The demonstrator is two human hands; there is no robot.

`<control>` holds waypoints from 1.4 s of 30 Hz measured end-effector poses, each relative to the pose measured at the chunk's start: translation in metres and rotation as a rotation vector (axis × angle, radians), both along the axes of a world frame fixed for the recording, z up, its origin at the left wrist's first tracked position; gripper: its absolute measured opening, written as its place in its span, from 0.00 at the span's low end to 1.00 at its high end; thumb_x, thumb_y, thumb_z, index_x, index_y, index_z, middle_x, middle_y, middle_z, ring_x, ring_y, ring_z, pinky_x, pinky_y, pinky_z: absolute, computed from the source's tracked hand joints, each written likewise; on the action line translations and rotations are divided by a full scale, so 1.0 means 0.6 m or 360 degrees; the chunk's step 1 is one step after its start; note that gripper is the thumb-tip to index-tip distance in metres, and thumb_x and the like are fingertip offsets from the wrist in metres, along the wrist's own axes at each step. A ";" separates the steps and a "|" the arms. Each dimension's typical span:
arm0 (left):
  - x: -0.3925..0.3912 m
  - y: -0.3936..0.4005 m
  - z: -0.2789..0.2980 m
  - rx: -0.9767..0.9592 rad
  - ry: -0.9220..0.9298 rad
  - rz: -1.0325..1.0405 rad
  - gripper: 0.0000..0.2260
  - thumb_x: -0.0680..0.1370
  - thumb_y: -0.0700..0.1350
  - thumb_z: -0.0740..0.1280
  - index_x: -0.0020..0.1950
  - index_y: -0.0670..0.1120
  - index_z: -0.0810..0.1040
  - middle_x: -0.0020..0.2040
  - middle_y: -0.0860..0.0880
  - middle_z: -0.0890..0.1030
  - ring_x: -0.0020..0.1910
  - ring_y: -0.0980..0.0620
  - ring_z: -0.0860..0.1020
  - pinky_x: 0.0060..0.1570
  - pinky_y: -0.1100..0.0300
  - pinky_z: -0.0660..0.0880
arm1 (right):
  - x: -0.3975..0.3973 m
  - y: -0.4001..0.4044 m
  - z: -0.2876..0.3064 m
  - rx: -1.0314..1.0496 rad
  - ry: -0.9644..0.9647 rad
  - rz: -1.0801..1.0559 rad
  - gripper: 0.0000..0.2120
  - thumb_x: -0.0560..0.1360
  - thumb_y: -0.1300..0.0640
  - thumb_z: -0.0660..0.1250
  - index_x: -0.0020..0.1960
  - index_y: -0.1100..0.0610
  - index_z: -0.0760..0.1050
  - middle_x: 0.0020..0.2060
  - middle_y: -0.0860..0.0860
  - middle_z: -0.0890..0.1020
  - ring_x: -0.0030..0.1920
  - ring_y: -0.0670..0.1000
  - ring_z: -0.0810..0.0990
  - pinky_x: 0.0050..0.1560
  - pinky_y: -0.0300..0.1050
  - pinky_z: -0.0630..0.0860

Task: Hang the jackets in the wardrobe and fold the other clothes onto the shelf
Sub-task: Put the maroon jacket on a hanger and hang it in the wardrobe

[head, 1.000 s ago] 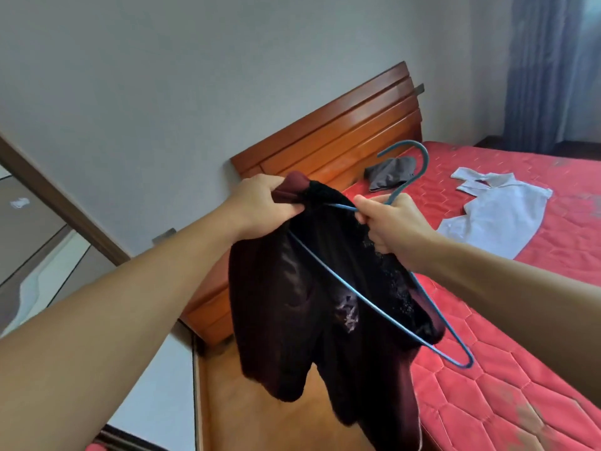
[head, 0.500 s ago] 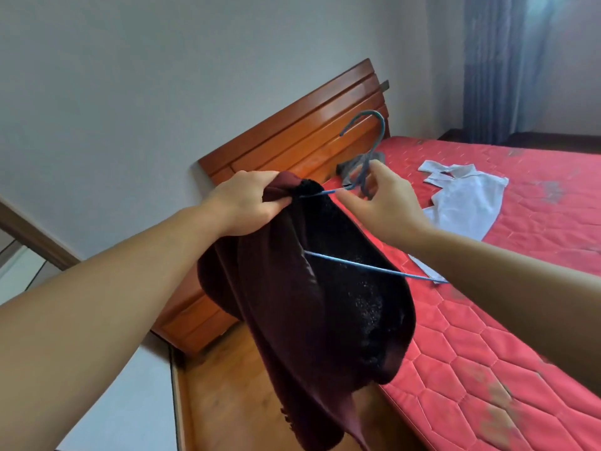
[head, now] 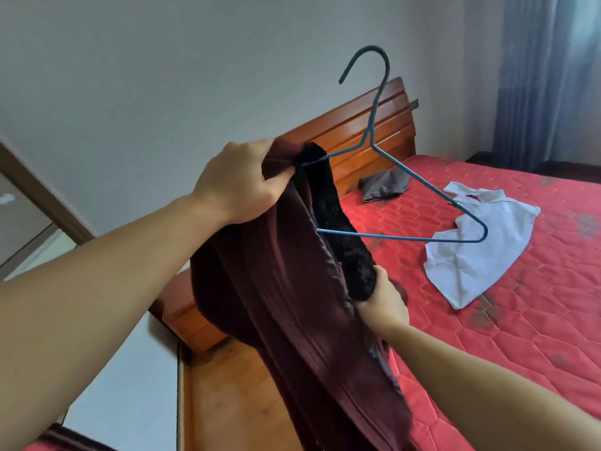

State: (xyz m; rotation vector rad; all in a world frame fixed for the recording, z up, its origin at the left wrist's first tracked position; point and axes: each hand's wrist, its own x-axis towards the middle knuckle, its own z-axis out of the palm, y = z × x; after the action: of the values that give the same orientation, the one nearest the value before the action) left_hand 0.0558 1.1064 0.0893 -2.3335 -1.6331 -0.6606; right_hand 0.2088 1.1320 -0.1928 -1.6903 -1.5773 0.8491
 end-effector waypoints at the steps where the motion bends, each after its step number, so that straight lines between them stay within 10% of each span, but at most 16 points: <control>1: -0.013 -0.012 0.006 0.0026 -0.0014 -0.0007 0.16 0.73 0.57 0.62 0.59 0.57 0.79 0.50 0.58 0.83 0.52 0.53 0.81 0.55 0.52 0.77 | -0.004 0.005 -0.003 -0.0013 0.0081 -0.0038 0.20 0.69 0.50 0.67 0.60 0.48 0.69 0.53 0.52 0.81 0.54 0.59 0.79 0.50 0.51 0.75; 8: -0.145 -0.094 -0.009 0.0072 -0.0083 0.0201 0.12 0.74 0.52 0.65 0.54 0.52 0.81 0.45 0.55 0.84 0.46 0.52 0.82 0.50 0.56 0.77 | 0.058 0.109 0.112 0.0480 -0.0170 0.0017 0.07 0.67 0.57 0.68 0.32 0.56 0.72 0.28 0.49 0.75 0.37 0.57 0.79 0.35 0.44 0.70; 15: -0.213 -0.120 -0.018 0.0206 -0.0220 0.0287 0.08 0.76 0.42 0.71 0.52 0.52 0.81 0.39 0.78 0.76 0.43 0.68 0.77 0.44 0.81 0.67 | 0.086 0.142 0.265 0.0665 -0.0647 0.0387 0.20 0.60 0.42 0.64 0.47 0.49 0.82 0.37 0.48 0.83 0.41 0.54 0.81 0.43 0.49 0.81; 19: -0.223 -0.126 -0.018 0.0192 -0.0136 0.0337 0.11 0.74 0.52 0.68 0.53 0.51 0.81 0.34 0.58 0.80 0.37 0.48 0.79 0.43 0.57 0.76 | 0.098 0.126 0.318 0.0794 -0.0794 0.0461 0.08 0.65 0.51 0.73 0.42 0.54 0.82 0.35 0.52 0.81 0.40 0.57 0.79 0.42 0.51 0.79; 24: -0.217 -0.114 -0.024 0.0265 0.0128 0.0558 0.11 0.76 0.50 0.69 0.52 0.44 0.79 0.34 0.44 0.78 0.38 0.36 0.78 0.41 0.51 0.73 | 0.103 0.127 0.339 0.0845 -0.0954 0.0455 0.11 0.66 0.52 0.72 0.47 0.50 0.80 0.46 0.48 0.77 0.49 0.55 0.77 0.46 0.51 0.77; 30: -0.216 -0.096 -0.028 0.0190 0.0308 0.0666 0.12 0.76 0.51 0.66 0.53 0.44 0.77 0.32 0.46 0.76 0.35 0.40 0.74 0.39 0.53 0.70 | 0.153 0.113 0.251 0.0666 -0.0776 0.0085 0.09 0.68 0.59 0.67 0.47 0.53 0.80 0.45 0.52 0.76 0.44 0.57 0.75 0.41 0.44 0.68; 42: -0.135 -0.061 -0.071 0.0184 -0.0170 0.0712 0.12 0.77 0.53 0.64 0.52 0.46 0.77 0.46 0.43 0.81 0.47 0.37 0.78 0.46 0.50 0.75 | -0.032 0.033 0.393 0.0848 -0.0814 0.0361 0.13 0.67 0.52 0.64 0.51 0.54 0.72 0.38 0.51 0.77 0.38 0.57 0.76 0.38 0.47 0.71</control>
State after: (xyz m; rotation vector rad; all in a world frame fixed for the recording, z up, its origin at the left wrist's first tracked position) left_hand -0.0254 1.0696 0.0465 -1.7884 -2.0112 -0.7612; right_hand 0.1896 1.1515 0.0429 -1.4072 -2.1302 0.0524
